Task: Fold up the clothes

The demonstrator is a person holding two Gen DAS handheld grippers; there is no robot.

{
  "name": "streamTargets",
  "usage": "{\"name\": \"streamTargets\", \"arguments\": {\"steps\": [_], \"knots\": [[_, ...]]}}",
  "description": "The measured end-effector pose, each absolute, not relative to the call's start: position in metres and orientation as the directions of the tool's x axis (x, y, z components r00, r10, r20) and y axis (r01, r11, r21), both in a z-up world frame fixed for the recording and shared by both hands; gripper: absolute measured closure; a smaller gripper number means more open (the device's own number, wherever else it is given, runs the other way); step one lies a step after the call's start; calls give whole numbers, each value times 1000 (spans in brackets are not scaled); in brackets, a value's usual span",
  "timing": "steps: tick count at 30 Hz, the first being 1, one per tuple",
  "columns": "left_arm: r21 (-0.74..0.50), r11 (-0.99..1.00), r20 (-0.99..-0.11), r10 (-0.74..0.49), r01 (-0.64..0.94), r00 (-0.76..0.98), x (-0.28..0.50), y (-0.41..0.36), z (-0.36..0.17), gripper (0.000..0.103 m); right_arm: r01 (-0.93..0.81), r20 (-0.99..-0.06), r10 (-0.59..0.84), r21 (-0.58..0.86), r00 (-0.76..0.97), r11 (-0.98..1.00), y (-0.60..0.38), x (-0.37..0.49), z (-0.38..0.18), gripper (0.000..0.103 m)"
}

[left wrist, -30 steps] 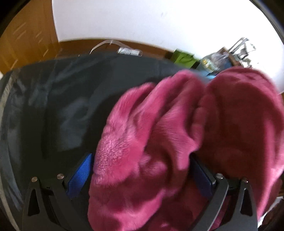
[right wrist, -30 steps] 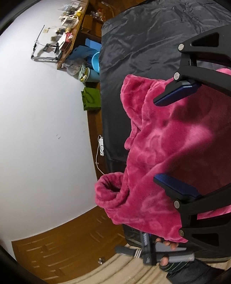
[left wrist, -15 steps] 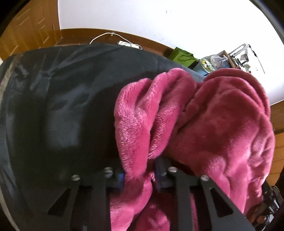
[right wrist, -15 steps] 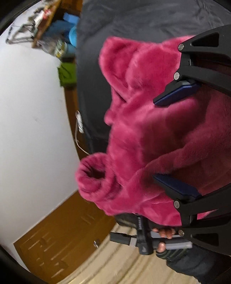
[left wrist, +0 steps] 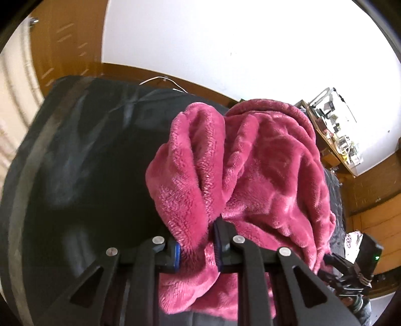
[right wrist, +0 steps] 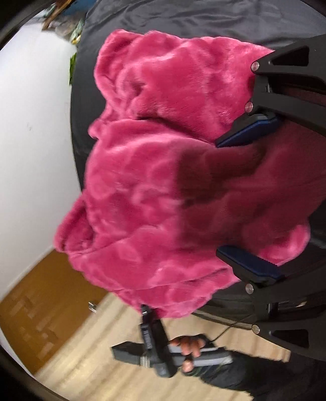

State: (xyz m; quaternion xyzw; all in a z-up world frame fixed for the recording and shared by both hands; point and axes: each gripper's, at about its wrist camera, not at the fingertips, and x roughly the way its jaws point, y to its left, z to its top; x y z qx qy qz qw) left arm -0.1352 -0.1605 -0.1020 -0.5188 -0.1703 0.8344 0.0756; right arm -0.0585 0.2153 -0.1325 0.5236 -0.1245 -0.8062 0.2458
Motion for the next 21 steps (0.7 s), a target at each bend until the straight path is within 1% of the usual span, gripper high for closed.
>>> {"name": "streamTargets", "arguments": {"steps": [4, 6, 9, 12, 14, 17, 21], "knots": [[-322, -945, -845, 257, 63, -469, -75, -169, -90, 82, 309, -801, -528, 445, -281, -840, 212, -19, -148, 22], [-298, -952, -852, 232, 70, -470, -56, -165, -92, 82, 324, -812, -517, 429, -271, -843, 211, -2, -157, 22], [-285, -953, -870, 214, 99, -444, -23, -162, -106, 82, 321, -813, -525, 442, -251, -838, 216, 18, -170, 22], [-273, -952, -885, 191, 140, -424, -6, -154, -126, 82, 316, -806, -534, 453, -255, -834, 224, 30, -178, 22], [-272, -948, -890, 182, 167, -417, 6, -152, -137, 82, 328, -812, -523, 435, -259, -838, 227, 35, -180, 22], [-272, -940, -894, 168, 205, -416, 20, -150, -149, 82, 373, -844, -468, 359, -263, -856, 222, 42, -176, 22], [-263, -939, -885, 144, 221, -443, 25, -150, -146, 82, 399, -842, -437, 300, -317, -867, 225, 42, -153, 22]]}}
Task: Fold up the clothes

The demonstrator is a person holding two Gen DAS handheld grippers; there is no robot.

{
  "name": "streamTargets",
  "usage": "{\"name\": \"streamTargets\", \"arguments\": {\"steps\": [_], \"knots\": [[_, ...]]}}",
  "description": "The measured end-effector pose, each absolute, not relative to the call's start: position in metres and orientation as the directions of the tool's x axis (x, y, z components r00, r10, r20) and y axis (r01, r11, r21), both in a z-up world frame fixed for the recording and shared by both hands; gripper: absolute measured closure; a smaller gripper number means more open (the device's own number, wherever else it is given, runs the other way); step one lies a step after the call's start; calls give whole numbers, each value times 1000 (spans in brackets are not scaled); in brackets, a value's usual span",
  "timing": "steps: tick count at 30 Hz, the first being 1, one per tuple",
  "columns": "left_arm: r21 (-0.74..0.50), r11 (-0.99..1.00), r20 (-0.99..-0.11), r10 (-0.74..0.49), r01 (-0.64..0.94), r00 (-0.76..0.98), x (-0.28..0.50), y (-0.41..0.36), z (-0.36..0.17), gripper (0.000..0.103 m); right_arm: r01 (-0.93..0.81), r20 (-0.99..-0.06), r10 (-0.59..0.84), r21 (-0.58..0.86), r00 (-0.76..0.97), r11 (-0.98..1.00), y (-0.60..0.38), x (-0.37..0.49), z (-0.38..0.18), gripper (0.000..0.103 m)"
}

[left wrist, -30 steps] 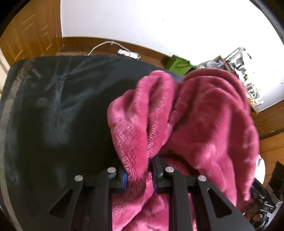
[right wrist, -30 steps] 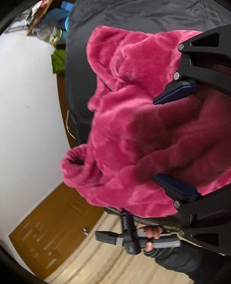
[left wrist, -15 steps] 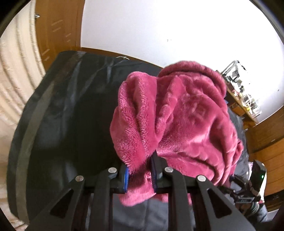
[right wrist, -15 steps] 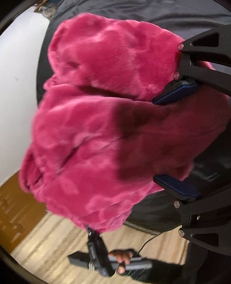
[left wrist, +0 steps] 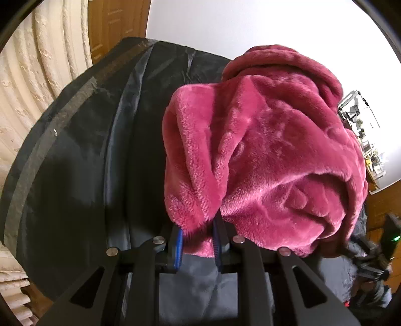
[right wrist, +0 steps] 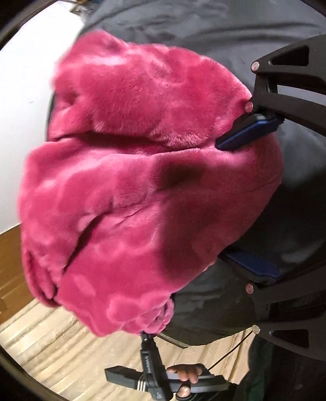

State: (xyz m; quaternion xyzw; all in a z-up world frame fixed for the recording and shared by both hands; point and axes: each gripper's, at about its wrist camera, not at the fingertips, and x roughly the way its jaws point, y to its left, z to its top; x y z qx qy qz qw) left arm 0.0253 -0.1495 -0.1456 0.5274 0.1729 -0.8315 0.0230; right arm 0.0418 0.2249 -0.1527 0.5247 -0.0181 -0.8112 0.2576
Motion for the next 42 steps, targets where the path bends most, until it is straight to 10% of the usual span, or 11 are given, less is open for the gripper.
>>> {"name": "streamTargets", "arguments": {"steps": [10, 25, 27, 31, 42], "knots": [[-276, -931, -880, 145, 238, -451, 31, -152, -149, 79, 491, -735, -462, 201, -496, -847, 206, -37, -65, 22], [-271, -935, -888, 151, 229, -435, 13, -169, -158, 78, 600, -782, -576, 349, -237, -720, 172, -95, -117, 25], [-264, -937, -889, 145, 227, -434, 10, -168, -157, 78, 615, -781, -582, 349, -227, -707, 174, -82, -115, 29], [-249, -942, -893, 134, 224, -429, 5, -165, -155, 78, 602, -794, -547, 306, -265, -737, 179, -66, -114, 76], [-250, -943, -892, 137, 218, -431, 2, -166, -151, 78, 497, -805, -491, 292, -333, -817, 171, -77, -132, 81]]}}
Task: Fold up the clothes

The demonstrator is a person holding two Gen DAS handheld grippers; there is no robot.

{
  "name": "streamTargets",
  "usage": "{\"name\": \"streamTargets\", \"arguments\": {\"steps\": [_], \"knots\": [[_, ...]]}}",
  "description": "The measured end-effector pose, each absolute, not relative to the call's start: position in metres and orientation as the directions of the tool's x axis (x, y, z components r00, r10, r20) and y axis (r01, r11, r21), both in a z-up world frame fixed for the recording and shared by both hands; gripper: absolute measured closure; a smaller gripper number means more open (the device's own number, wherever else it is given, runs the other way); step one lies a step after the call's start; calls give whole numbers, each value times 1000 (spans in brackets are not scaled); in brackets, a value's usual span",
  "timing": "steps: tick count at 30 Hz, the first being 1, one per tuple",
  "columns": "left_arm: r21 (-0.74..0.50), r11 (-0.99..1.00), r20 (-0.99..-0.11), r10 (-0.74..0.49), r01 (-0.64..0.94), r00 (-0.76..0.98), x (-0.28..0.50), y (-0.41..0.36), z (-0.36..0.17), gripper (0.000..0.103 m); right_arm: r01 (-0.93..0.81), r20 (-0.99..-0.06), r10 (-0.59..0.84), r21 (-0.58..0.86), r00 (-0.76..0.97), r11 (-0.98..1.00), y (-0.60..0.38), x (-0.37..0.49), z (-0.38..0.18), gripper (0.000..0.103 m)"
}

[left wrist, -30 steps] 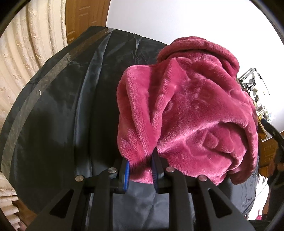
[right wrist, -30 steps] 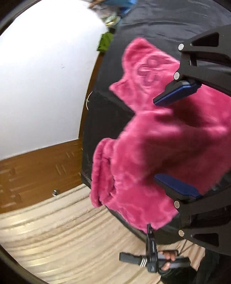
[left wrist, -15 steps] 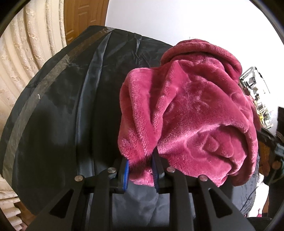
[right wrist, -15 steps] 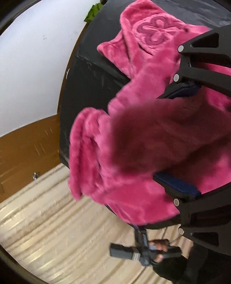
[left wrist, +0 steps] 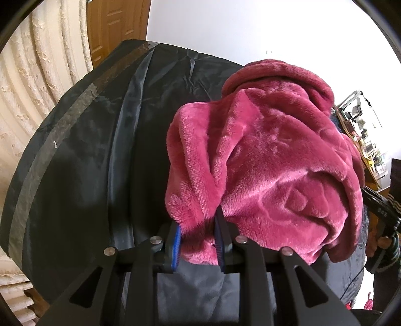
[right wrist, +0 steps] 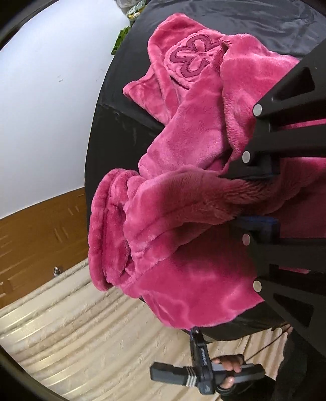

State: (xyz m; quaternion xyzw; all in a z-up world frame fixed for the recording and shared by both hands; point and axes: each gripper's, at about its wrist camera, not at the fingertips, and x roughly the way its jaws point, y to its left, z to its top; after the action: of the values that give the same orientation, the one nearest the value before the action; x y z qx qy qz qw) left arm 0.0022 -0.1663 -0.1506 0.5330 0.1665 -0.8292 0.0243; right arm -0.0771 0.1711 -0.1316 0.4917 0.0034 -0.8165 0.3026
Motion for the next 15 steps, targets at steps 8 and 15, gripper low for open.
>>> {"name": "streamTargets", "arguments": {"steps": [8, 15], "knots": [[-265, -937, -890, 147, 227, -431, 3, -167, -154, 77, 475, -826, -471, 295, -310, -829, 161, -102, -145, 78], [-258, -939, -890, 141, 226, -433, 1, -166, -150, 75, 352, -774, -268, 62, -574, -934, 164, -80, -115, 87]]}}
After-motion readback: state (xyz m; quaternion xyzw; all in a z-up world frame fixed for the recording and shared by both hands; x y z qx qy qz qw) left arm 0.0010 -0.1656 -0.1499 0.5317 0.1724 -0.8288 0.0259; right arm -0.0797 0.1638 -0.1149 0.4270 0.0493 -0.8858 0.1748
